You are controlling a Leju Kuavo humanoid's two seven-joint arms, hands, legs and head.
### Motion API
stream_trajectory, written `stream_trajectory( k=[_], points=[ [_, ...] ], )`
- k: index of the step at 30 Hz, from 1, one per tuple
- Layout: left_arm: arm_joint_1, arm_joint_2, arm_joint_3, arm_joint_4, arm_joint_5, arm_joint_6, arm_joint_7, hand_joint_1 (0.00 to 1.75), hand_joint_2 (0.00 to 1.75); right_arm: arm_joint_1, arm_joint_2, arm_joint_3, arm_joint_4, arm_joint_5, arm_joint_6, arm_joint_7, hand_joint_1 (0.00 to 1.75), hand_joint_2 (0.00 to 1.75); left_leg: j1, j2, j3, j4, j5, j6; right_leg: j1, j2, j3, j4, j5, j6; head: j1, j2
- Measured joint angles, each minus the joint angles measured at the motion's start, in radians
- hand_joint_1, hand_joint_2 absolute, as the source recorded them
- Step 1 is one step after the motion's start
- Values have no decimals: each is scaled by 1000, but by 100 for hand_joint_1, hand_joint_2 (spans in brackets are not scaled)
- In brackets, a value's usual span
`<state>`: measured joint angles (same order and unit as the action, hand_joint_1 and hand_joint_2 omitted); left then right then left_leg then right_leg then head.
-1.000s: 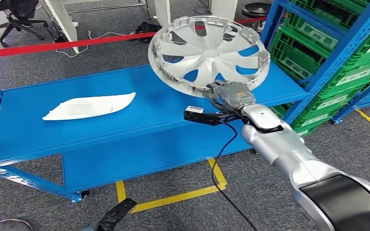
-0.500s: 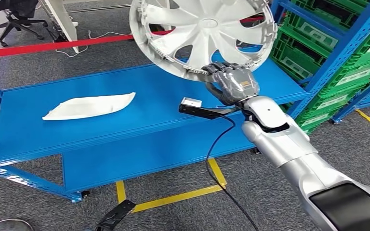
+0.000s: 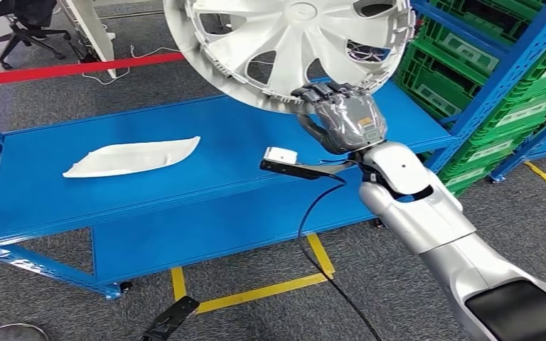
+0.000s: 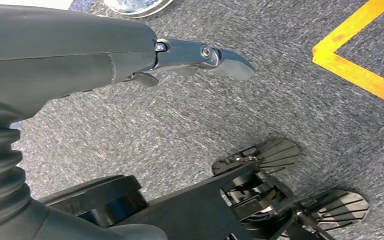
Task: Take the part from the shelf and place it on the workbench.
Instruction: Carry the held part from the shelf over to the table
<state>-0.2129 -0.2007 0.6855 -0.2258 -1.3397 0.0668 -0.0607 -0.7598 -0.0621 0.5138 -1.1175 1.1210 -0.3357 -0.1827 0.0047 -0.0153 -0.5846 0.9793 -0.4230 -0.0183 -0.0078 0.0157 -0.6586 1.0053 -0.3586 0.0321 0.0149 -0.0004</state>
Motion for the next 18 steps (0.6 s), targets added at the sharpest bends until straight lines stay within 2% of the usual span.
stream_trajectory(
  k=[18],
  points=[
    [0,0,0,0,0,3,0,0,175,20,-7,5,-16,-13,-8,-8,175,175,0,0,0,0,0,0,0,0,0,0,0,0,0,0]
  ],
)
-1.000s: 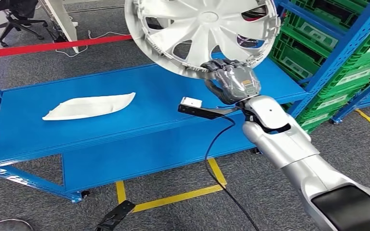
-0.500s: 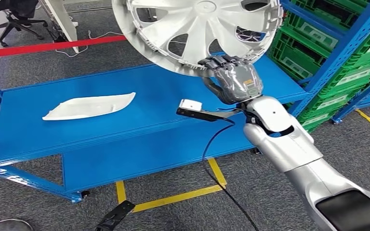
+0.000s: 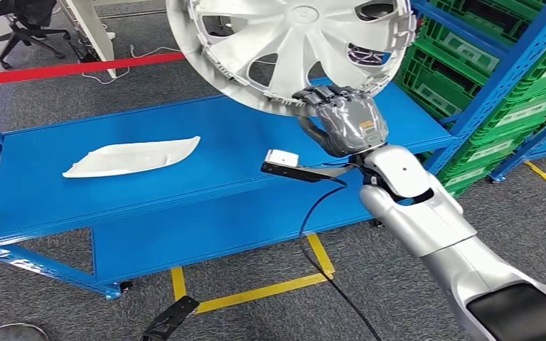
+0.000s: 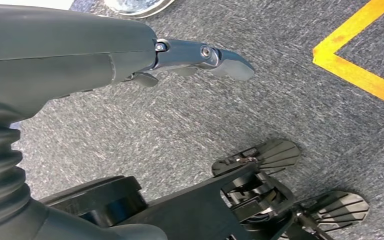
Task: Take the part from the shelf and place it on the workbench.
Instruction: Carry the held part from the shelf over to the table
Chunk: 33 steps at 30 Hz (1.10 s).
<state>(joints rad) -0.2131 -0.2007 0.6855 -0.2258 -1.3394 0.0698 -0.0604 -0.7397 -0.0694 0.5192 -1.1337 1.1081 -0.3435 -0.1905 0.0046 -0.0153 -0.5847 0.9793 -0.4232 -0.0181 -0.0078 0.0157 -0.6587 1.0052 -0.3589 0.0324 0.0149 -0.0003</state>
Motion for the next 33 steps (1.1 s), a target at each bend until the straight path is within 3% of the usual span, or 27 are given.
stream_trajectory(
  k=[15,21,25,27,30,31,32,33],
  points=[
    [-2,6,0,0,14,4,10,0,175,48,0,7,0,-46,-14,-30,175,175,0,0,0,0,0,0,0,0,0,0,0,0,0,0],
    [-2,10,8,0,31,6,28,0,175,70,0,7,3,-54,-16,-38,175,175,-5,0,-5,7,-6,10,-5,0,0,-2,0,8,0,0],
    [-2,10,19,0,32,7,30,0,175,74,0,7,3,-56,-16,-39,175,175,-5,1,-5,6,6,23,-7,0,0,-5,5,22,0,0],
    [-3,9,21,0,33,7,30,0,175,75,0,7,3,-58,-16,-39,175,175,1,3,-3,-5,15,31,-5,-3,-19,39,-31,27,2,0],
    [-3,8,24,0,34,7,30,0,175,79,0,6,3,-60,-17,-41,175,175,4,5,-3,-6,18,33,-6,-6,-94,235,-134,36,5,0],
    [-3,8,24,0,34,7,30,0,175,81,0,6,3,-60,-17,-42,175,175,5,6,-3,-6,19,32,-7,-7,-109,279,-149,39,6,0],
    [-2,8,25,0,34,8,30,0,175,82,0,6,3,-61,-17,-43,175,175,7,6,-4,-5,19,31,-8,-7,-106,286,-144,41,6,0],
    [-2,8,25,0,35,8,30,0,175,83,0,6,3,-62,-17,-44,175,175,9,5,-4,-4,19,29,-11,-8,-81,251,-121,44,6,0]
  ],
)
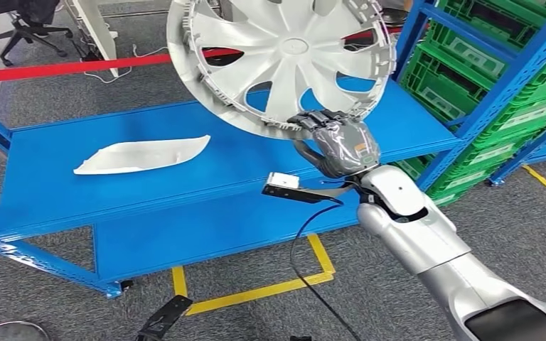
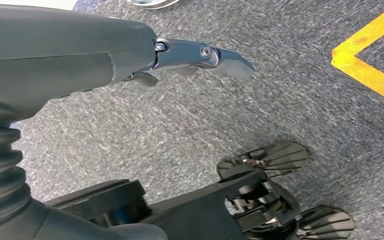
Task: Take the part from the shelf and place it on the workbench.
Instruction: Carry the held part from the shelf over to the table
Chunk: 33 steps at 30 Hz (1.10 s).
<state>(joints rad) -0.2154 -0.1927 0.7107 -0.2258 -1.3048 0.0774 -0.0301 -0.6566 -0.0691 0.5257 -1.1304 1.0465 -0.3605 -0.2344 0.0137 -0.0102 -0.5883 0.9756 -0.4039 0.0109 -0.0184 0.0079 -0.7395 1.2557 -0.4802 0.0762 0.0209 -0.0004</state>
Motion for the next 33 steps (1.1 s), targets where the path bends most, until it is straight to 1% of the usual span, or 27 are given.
stream_trajectory(
  k=[1,2,3,4,7,8,9,10,12,13,14,15,17,18,19,20,22,23,24,25,27,28,29,30,31,32,33],
  points=[
    [0,0,0,0,0,0,0,0,175,0,0,0,0,-1,0,0,175,175,3,-1,0,4,-1,-4,-3,-2,42,-69,29,4,0,0],
    [0,0,0,0,0,0,0,0,175,-1,0,0,0,-1,0,0,175,175,4,-2,-3,8,-3,-11,-4,-2,87,-139,47,8,2,0],
    [-1,1,1,0,0,1,0,0,175,-2,0,0,0,-2,-1,0,175,175,4,-4,-6,12,-4,-18,-5,0,119,-192,60,7,3,0],
    [-1,1,1,0,0,1,0,0,175,-2,0,0,0,-2,-2,0,175,175,3,-5,-10,16,-3,-25,-5,1,136,-220,62,3,5,0],
    [-1,3,1,0,0,2,0,0,175,-2,0,0,0,-2,-4,0,175,175,3,-6,-22,22,3,-43,-3,5,122,-219,65,-24,4,0],
    [-1,3,1,0,1,2,0,0,175,-3,0,0,0,-2,-4,0,175,175,4,-5,-29,31,-7,-48,-3,4,116,-219,69,-34,2,0],
    [-1,3,2,0,0,2,0,0,175,-3,0,-1,0,-3,-3,0,175,175,4,-3,-41,55,-31,-51,-4,3,109,-220,74,-43,2,0],
    [-2,3,2,0,0,2,0,0,175,-4,0,-1,0,-3,-3,0,175,175,4,-2,-60,100,-67,-55,-4,2,103,-222,80,-50,0,0],
    [-2,3,2,0,0,3,0,0,175,-4,0,-1,0,-3,-3,0,175,175,4,-1,-109,231,-145,-58,-2,1,87,-222,92,-59,-1,0],
    [-2,3,2,0,0,3,1,0,175,-4,0,-1,0,-3,-3,-1,175,175,4,-1,-124,281,-166,-58,0,1,78,-222,99,-60,-2,0],
    [-2,3,2,0,0,3,2,0,175,-4,0,-1,0,-3,-3,-1,175,175,3,-1,-125,301,-169,-56,1,0,69,-222,107,-61,-1,0],
    [-2,3,2,0,0,3,2,0,175,-4,0,-1,0,-4,-3,-2,175,175,3,-1,-108,284,-155,-54,2,1,59,-221,115,-59,-2,0],
    [-4,4,2,0,0,3,3,0,175,-5,0,-2,0,-5,-3,-2,175,175,3,0,-29,169,-108,-47,2,1,43,-221,130,-53,-2,0],
    [-6,4,2,0,0,3,3,0,175,-5,0,-3,0,-5,-4,-2,175,175,1,-1,9,109,-94,-43,3,1,36,-221,138,-48,-1,0],
    [-8,4,2,0,0,3,3,0,175,-5,0,-5,-1,-6,-4,-2,175,175,0,-2,34,65,-87,-40,4,0,32,-222,146,-42,-1,0],
    [-10,4,2,0,0,3,3,0,175,-6,0,-7,-1,-6,-4,-2,175,175,-3,-2,43,43,-86,-36,5,0,29,-225,155,-36,-1,0],
    [-9,3,2,0,0,4,4,0,175,-6,0,-8,-1,-6,-4,-3,175,175,-5,-3,33,40,-75,-24,3,0,28,-235,174,-23,-2,0],
    [-9,2,2,0,0,4,4,0,175,-6,0,-9,-1,-6,-5,-4,175,175,-5,-2,26,39,-65,-15,2,0,23,-235,171,-17,-3,0],
    [-9,2,2,0,0,4,4,0,175,-6,0,-11,-1,-6,-6,-4,175,175,-4,-2,17,37,-54,-7,1,-1,14,-219,150,-12,-1,0],
    [-10,1,2,0,0,4,4,0,175,-7,0,-12,-1,-6,-7,-4,175,175,-3,0,7,36,-42,0,1,-1,0,-183,113,-7,0,0],
    [-10,1,2,0,0,4,4,0,175,-8,0,-14,-1,-6,-8,-4,175,175,-4,0,-16,36,-22,8,2,-2,-36,-44,10,-2,3,0],
    [-9,1,2,0,0,4,4,0,175,-7,0,-14,-1,-6,-8,-4,175,175,-5,1,-28,36,-12,10,2,-2,-48,22,-22,-1,2,0],
    [-9,1,2,0,0,4,4,0,175,-6,0,-14,0,-6,-8,-4,175,175,-6,1,-40,36,-2,11,3,-2,-47,65,-35,-2,3,0],
    [-9,1,2,0,0,4,5,0,175,-5,0,-14,0,-6,-7,-4,175,175,-7,0,-53,37,9,10,5,-2,-28,67,-27,-4,3,0],
    [-9,1,2,0,0,4,5,0,175,-4,0,-14,0,-6,-7,-5,175,175,-8,-1,-66,37,19,9,6,-2,11,29,-7,-8,3,0],
    [-9,1,2,0,0,4,5,0,175,-3,0,-14,0,-6,-7,-6,175,175,-8,-2,-78,38,30,6,8,-2,64,-36,6,-14,3,0],
    [-9,1,2,0,0,4,5,0,175,-3,1,-14,-1,-6,-7,-8,175,175,-9,-3,-88,38,39,2,11,-1,120,-112,7,-19,2,0]
  ],
)
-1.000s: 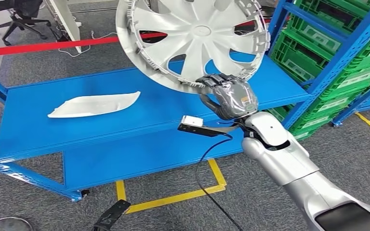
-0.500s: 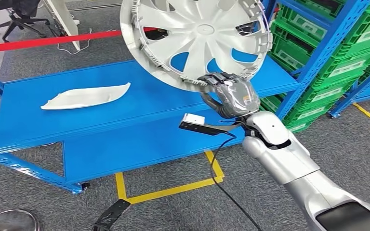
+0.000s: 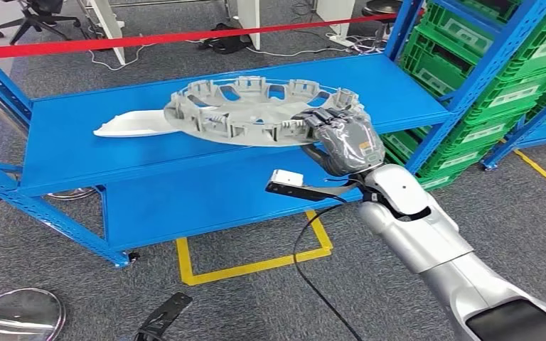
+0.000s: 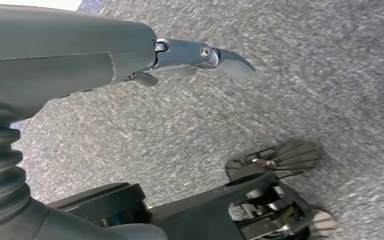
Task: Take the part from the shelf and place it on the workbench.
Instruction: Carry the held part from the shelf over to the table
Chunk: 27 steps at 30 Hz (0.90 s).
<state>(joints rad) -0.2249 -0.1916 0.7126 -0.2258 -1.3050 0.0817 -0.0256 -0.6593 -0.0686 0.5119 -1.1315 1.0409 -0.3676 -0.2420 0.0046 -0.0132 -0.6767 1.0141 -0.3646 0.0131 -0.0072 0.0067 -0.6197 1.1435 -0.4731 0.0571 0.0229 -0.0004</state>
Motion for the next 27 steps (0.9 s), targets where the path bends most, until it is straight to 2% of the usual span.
stream_trajectory(
  k=[1,2,3,5,6,7,9,10,11,12,13,14,15,16,17,18,20,21,22,23,25,26,27],
  points=[
    [0,0,0,0,0,0,0,0,175,0,1,0,-1,0,0,-1,175,175,0,-1,-6,-1,9,-5,3,0,41,-60,-4,-5,-1,0],
    [0,0,0,0,0,0,0,0,175,-1,2,0,-1,0,0,-2,175,175,0,-1,-10,-2,18,-11,6,1,64,-97,-12,-9,1,0],
    [0,-1,0,0,0,1,0,0,175,-2,2,0,-2,0,-1,-2,175,175,0,-1,-12,-5,27,-17,9,2,70,-112,-14,-13,3,0],
    [3,-1,0,0,0,1,0,0,175,-4,3,-1,-2,0,0,-2,175,175,1,-1,-16,-12,37,-30,7,1,58,-118,5,-25,6,0],
    [4,-1,0,0,0,1,0,0,175,-5,3,-1,-2,0,0,-2,175,175,1,-1,-23,-2,19,-36,4,-1,51,-122,18,-33,3,0],
    [5,0,0,0,0,1,0,0,175,-5,4,-1,-2,0,0,-1,175,175,1,-1,-34,26,-16,-42,1,-3,42,-127,32,-38,0,0],
    [5,0,0,0,0,1,0,0,175,-5,5,-1,-2,0,0,0,175,175,3,1,-68,142,-118,-51,-3,-5,16,-130,56,-43,-6,0],
    [5,0,0,0,0,2,0,0,175,-4,5,-1,-1,-1,0,1,175,175,4,2,-82,207,-153,-55,-3,-5,2,-129,68,-43,-6,0],
    [5,1,0,0,0,2,0,0,175,-3,5,-1,-1,-1,0,1,175,175,5,2,-86,254,-166,-58,-4,-6,-14,-129,80,-42,-7,0],
    [5,1,0,0,0,2,0,0,175,-3,5,-1,-1,-1,0,2,175,175,6,2,-76,270,-157,-60,-5,-7,-30,-128,92,-40,-7,0],
    [4,1,0,0,0,2,0,0,175,-3,5,-2,-1,-1,0,3,175,175,8,2,-49,253,-135,-62,-8,-7,-45,-128,104,-37,-6,0],
    [4,1,0,0,-1,2,0,0,175,-3,5,-3,-1,-1,0,4,175,175,10,3,-6,206,-112,-66,-10,-6,-59,-127,115,-32,-7,0],
    [2,1,0,0,-1,2,0,0,175,-3,5,-3,-1,-1,0,5,175,175,13,3,45,142,-106,-69,-10,-5,-72,-124,125,-26,-8,0],
    [0,1,0,0,-2,2,0,0,175,-4,5,-4,-2,-1,0,5,175,175,14,2,90,79,-110,-66,-9,-4,-82,-122,134,-19,-9,0],
    [-2,1,0,0,-2,2,0,0,175,-4,5,-5,-2,-1,0,4,175,175,14,1,118,35,-121,-60,-8,-3,-89,-121,144,-12,-10,0],
    [-3,0,0,0,-3,2,0,0,175,-4,5,-6,-2,-2,0,4,175,175,12,-1,130,10,-130,-51,-8,-3,-93,-123,154,-6,-10,0],
    [-1,1,0,0,-3,3,1,0,175,-4,5,-6,-1,-2,0,2,175,175,9,-1,119,6,-119,-26,-11,-3,-96,-131,171,6,-9,0],
    [0,1,0,0,-3,3,1,0,175,-3,5,-7,-1,-2,0,2,175,175,9,0,112,7,-109,-17,-13,-4,-101,-126,160,10,-8,0],
    [0,1,0,0,-2,4,1,0,175,-4,5,-8,0,-2,1,2,175,175,9,1,104,6,-98,-8,-14,-4,-110,-102,131,14,-8,0],
    [0,1,0,0,-2,5,1,0,175,-4,4,-8,0,-3,1,1,175,175,9,2,94,5,-87,-2,-14,-4,-125,-55,84,17,-7,0],
    [-1,1,1,0,0,4,1,0,175,-5,4,-9,0,-5,1,0,175,175,7,2,70,6,-66,4,-13,-5,-158,87,-15,18,-7,0],
    [-1,2,1,0,0,3,1,0,175,-5,4,-9,0,-6,1,0,175,175,5,2,56,6,-55,5,-12,-5,-166,147,-41,18,-7,0],
    [-1,2,1,0,0,2,1,0,175,-4,4,-8,0,-6,1,-1,175,175,4,2,43,7,-45,4,-12,-4,-160,177,-44,16,-7,0]
  ],
)
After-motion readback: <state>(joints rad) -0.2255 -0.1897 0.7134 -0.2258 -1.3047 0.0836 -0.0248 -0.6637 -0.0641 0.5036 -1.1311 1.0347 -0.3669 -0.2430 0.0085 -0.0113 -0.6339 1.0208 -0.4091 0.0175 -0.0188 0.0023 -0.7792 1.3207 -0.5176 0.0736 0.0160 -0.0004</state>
